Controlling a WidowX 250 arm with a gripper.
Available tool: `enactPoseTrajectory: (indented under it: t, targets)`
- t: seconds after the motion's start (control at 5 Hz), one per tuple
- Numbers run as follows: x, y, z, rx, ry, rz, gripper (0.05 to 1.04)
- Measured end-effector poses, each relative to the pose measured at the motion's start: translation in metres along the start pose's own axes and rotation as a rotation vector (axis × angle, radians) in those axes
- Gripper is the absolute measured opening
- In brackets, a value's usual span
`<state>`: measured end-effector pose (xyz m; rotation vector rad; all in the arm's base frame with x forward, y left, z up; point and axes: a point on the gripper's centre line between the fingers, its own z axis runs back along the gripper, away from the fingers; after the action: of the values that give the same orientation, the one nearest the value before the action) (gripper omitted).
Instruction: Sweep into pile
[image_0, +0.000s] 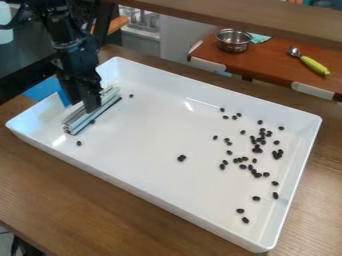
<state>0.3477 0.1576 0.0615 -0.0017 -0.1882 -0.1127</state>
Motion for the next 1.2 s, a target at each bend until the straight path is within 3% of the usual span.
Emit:
enactPoseTrajectory:
  t: [0.2, 0.8, 1.2]
  targets:
    - [0.002, -0.005, -0.003, 0.01, 0.002, -0.007, 0.356]
    - [0.002, -0.025, -0.006, 0.014, 0.004, -0.018, 0.325]
    - [0.01, -0.076, -0.007, -0.094, 0.054, -0.025, 0.326]
